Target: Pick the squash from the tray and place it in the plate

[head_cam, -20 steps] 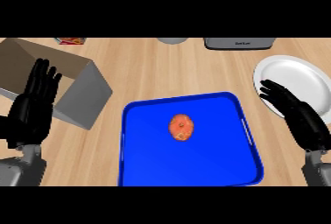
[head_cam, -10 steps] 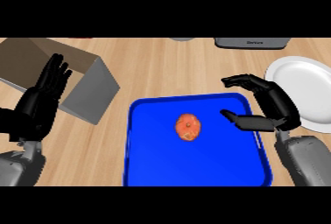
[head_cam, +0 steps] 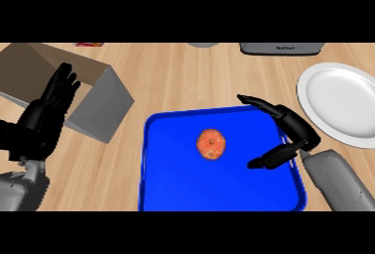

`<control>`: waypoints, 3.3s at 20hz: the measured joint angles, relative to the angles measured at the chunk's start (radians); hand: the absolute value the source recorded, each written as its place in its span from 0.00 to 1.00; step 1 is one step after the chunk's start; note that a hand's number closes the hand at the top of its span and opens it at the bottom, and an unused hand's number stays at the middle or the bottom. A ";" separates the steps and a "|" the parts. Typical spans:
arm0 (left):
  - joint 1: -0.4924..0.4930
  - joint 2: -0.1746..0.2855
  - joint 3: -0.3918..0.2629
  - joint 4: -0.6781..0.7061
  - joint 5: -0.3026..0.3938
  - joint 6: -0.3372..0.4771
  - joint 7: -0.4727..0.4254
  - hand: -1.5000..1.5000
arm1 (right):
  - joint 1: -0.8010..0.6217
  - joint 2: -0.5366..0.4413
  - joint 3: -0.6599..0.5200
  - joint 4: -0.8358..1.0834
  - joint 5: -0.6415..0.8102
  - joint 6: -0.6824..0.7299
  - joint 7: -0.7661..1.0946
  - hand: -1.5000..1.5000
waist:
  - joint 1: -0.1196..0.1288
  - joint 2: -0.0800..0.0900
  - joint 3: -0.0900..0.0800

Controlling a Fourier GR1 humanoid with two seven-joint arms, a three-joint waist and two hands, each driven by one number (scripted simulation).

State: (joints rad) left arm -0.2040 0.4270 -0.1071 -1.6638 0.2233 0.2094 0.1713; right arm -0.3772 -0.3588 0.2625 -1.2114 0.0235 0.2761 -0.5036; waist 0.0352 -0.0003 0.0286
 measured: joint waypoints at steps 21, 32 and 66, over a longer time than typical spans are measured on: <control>0.024 -0.014 0.035 0.001 -0.019 -0.024 0.005 0.50 | -0.215 0.007 0.217 0.143 0.352 0.011 0.159 0.00 | -0.027 -0.014 -0.001; 0.024 -0.023 0.054 0.007 -0.027 -0.039 0.003 0.50 | -0.279 0.074 0.301 0.202 0.465 0.043 0.273 0.00 | -0.034 -0.015 0.000; 0.025 -0.045 0.098 0.010 -0.047 -0.088 0.010 0.50 | -0.330 0.229 0.303 0.377 0.618 -0.096 0.313 1.00 | -0.042 -0.015 -0.003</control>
State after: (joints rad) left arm -0.1785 0.3820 -0.0095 -1.6539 0.1762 0.1212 0.1808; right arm -0.7068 -0.1296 0.5655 -0.8349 0.6411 0.1802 -0.1901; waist -0.0064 -0.0157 0.0259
